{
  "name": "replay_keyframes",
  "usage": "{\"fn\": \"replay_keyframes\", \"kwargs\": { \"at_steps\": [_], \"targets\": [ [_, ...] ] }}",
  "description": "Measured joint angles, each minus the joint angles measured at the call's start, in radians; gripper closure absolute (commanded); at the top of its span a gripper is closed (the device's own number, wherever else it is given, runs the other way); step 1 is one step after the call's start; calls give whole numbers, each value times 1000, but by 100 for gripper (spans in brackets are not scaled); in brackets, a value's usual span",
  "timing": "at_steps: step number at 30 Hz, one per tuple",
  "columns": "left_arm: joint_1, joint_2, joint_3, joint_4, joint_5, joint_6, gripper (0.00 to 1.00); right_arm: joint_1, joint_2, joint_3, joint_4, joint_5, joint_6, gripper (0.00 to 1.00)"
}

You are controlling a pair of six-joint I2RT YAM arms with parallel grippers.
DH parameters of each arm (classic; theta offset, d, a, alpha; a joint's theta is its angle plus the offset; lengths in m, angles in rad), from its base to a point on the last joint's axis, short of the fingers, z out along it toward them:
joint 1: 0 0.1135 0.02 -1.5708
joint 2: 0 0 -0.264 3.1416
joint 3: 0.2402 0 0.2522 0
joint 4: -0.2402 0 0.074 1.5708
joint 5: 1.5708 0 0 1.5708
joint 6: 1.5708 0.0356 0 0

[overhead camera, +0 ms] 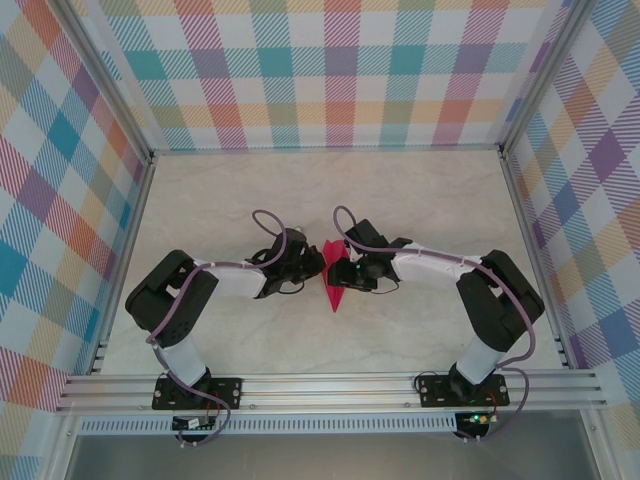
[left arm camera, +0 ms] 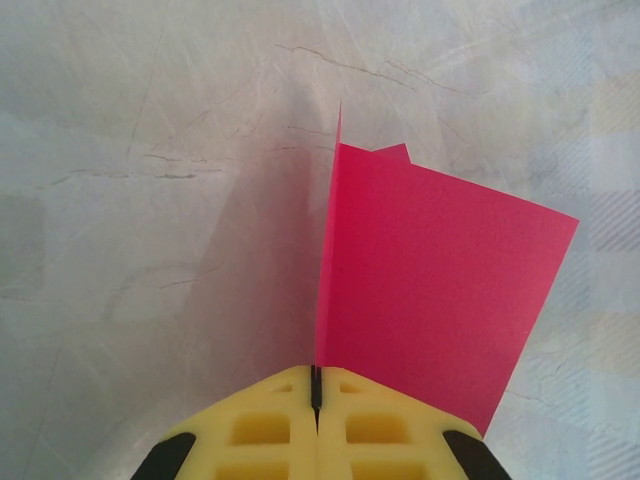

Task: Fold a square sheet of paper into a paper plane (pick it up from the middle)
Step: Move the paper plane to the center of the table.

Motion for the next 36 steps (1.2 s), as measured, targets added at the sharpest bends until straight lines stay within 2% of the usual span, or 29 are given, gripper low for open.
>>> {"fn": "replay_keyframes", "kwargs": {
  "at_steps": [3, 8, 21, 24, 26, 28, 31, 36],
  "targets": [
    [0, 0, 0, 0, 0, 0, 100, 0, 5, 0, 3, -1, 0, 50],
    [0, 0, 0, 0, 0, 0, 100, 0, 26, 9, 16, -13, 4, 59],
    [0, -5, -14, 0, 0, 0, 100, 9, 85, 51, 20, -6, 7, 58],
    [0, -6, -14, 0, 0, 0, 100, 15, 97, 61, 15, 6, 9, 63],
    [0, -7, -14, 0, 0, 0, 100, 18, 105, 68, 13, 16, 16, 71],
    [0, -11, -14, 0, 0, -1, 95, 22, 111, 74, 6, 24, 20, 78],
    [0, -37, -14, -24, -11, 0, 80, 27, 113, 85, -21, 51, 24, 86],
    [18, -152, -14, -135, -81, 26, 61, 28, 112, 125, -111, 126, 13, 91]
  ]
}}
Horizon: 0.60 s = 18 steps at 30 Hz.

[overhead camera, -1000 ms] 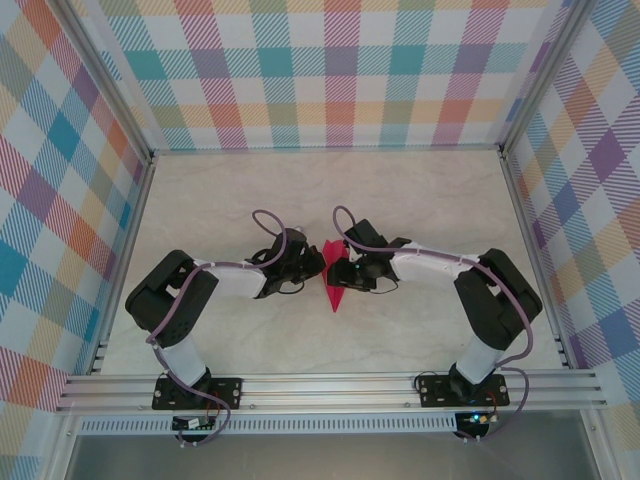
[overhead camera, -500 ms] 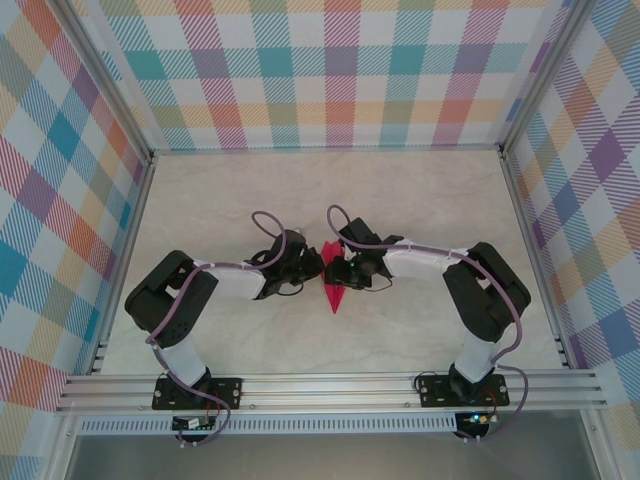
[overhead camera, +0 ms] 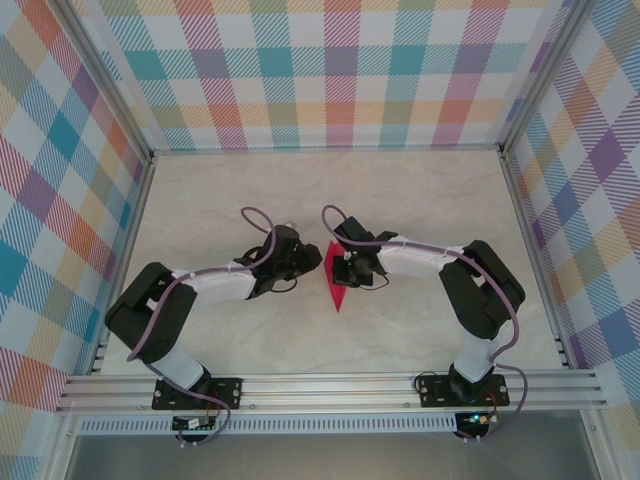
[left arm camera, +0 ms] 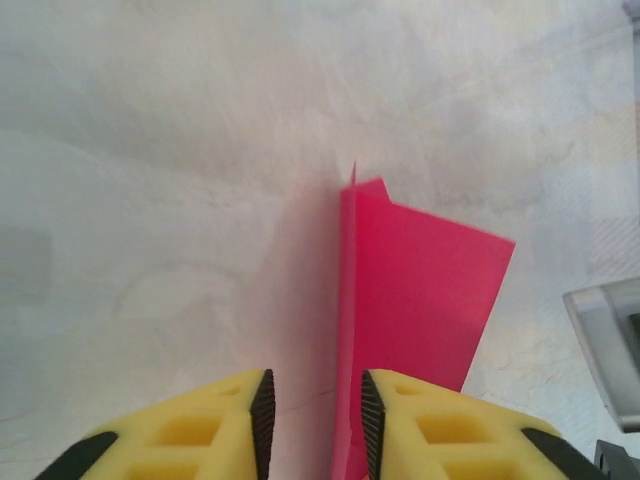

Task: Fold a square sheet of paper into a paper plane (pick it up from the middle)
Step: Move the paper plane to the center of the table.

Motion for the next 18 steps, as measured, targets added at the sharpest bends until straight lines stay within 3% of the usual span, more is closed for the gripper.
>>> {"fn": "replay_keyframes", "kwargs": {
  "at_steps": [9, 18],
  "targets": [
    [64, -158, 0, -220, -157, 35, 53, 10, 11, 92, -178, 140, -35, 89],
    [71, -161, 0, -307, -194, 35, 52, 39, 114, 169, -239, 191, -41, 83]
  ]
}}
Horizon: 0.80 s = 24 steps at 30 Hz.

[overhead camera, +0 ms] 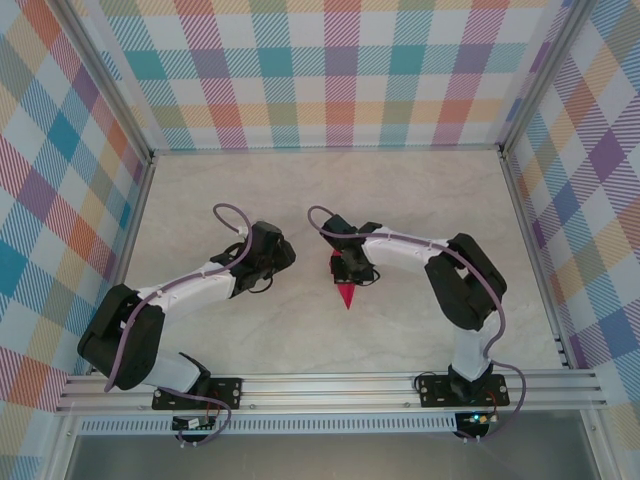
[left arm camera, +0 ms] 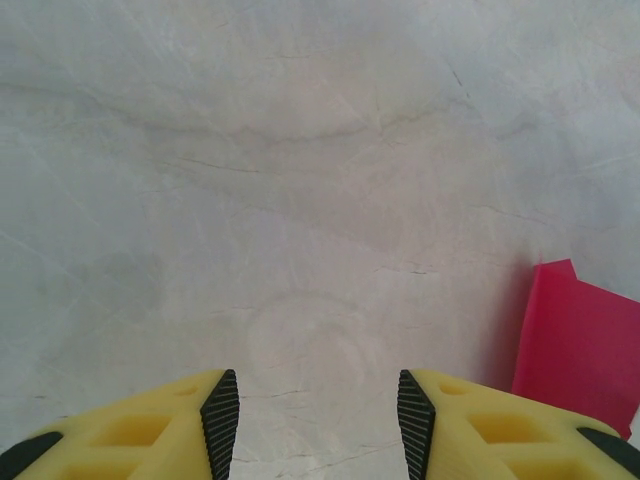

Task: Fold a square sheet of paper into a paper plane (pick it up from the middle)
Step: Move the paper plane to the center of the table.

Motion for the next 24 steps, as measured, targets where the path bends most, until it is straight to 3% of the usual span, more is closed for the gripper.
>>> {"fn": "replay_keyframes", "kwargs": {
  "at_steps": [5, 10, 16, 24],
  "targets": [
    [0, 0, 0, -14, 0, 3, 52, 8, 21, 16, -21, 7, 2, 82],
    [0, 0, 0, -16, -6, 4, 52, 13, 29, 35, -27, 14, 3, 92],
    [10, -19, 0, -64, -31, 8, 49, 12, 36, 97, -58, 42, -16, 94],
    [29, -114, -7, -189, -111, -2, 25, 4, 164, 367, -53, 76, -133, 93]
  ]
}}
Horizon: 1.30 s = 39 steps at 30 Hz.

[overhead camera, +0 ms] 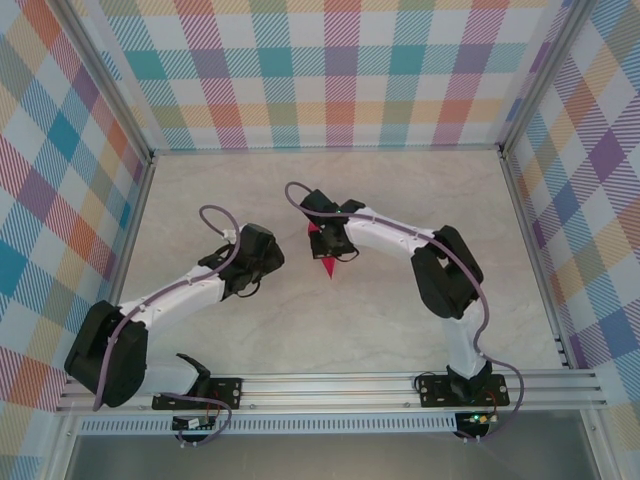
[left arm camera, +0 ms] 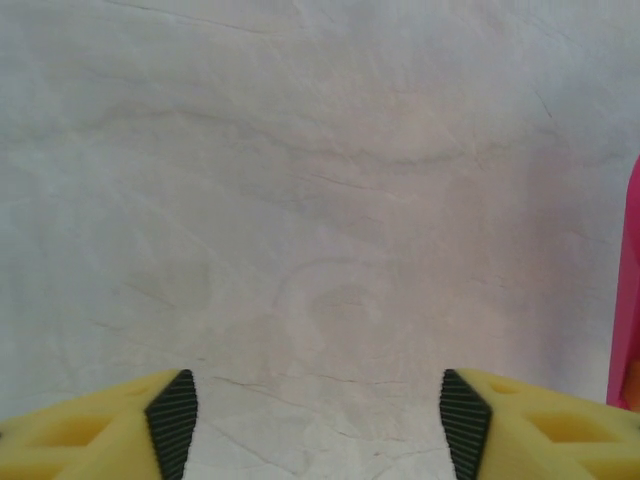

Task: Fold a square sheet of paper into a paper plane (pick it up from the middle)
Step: Move the paper plane to the center of the table.

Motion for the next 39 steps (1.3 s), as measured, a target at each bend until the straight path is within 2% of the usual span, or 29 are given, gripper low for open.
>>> {"fn": "replay_keyframes", "kwargs": {
  "at_steps": [5, 11, 24, 39],
  "targets": [
    [15, -73, -35, -89, -64, -8, 10, -13, 127, 122, 3, 3, -47, 92],
    [47, -126, -59, -171, -122, -3, 0, -34, 225, 231, 0, 13, -64, 91],
    [59, -142, -73, -200, -143, 1, 0, -52, 307, 343, -27, 21, -78, 84],
    [63, -139, -73, -200, -142, 1, 0, -52, 318, 359, -46, 19, -69, 82]
  ]
}}
